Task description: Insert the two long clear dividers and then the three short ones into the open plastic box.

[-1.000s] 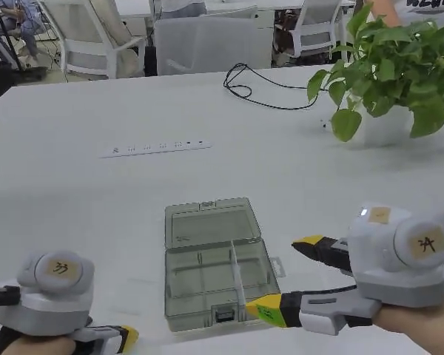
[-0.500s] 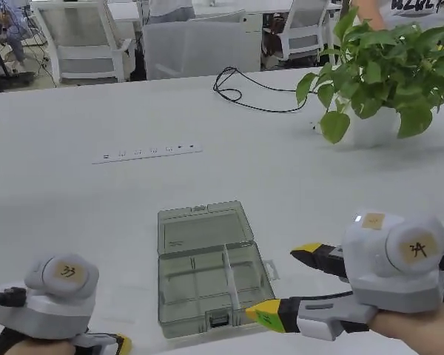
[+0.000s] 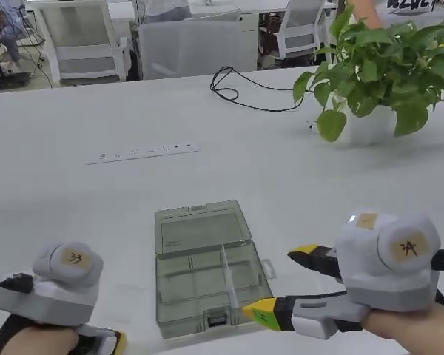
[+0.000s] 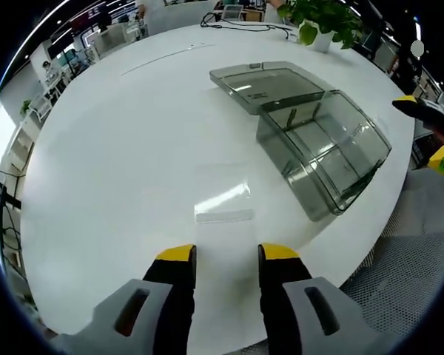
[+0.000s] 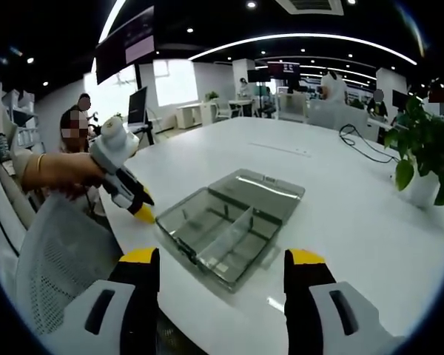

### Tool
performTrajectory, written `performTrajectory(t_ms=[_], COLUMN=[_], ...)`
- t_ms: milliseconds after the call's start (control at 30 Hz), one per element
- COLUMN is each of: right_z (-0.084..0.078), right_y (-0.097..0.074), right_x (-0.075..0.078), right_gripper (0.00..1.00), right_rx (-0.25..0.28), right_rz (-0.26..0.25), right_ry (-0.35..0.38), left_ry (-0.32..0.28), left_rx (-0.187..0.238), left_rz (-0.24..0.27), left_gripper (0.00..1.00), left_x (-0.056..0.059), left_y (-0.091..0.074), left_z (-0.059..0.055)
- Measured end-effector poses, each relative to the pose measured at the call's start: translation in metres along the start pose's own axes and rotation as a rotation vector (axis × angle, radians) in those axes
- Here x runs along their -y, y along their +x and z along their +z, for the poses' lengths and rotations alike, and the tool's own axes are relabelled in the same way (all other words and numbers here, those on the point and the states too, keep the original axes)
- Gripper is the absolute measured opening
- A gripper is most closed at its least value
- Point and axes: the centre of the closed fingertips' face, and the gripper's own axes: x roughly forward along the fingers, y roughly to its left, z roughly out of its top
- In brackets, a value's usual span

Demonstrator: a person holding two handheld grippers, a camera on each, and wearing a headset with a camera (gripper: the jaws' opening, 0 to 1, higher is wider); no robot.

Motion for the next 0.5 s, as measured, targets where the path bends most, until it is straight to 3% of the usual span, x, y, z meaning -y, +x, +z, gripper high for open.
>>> performTrajectory(t_ms=[133, 167, 500], right_z=[0.0012, 0.002, 0.0077], right_y=[0.0007, 0.0008, 0.002], right_x=[0.0005, 0.0005, -0.0036], right_gripper=[0.69, 0.69, 0.68], right_rx=[0.003, 0.005, 0.024], right_rz=[-0.005, -0.007, -0.003], right_ry=[0.008, 0.012, 0.041], left_ry=[-0.038, -0.058, -0.139], left_rx=[0.015, 0.001, 0.05], left_rz=[-0.01, -0.023, -0.05], left_gripper=[0.3, 0.3, 0.3], left_x=[0.0001, 0.0015, 0.0085], left_y=[-0.0019, -0.0022, -0.0075], left_z=[0.0015, -0.001, -0.0002])
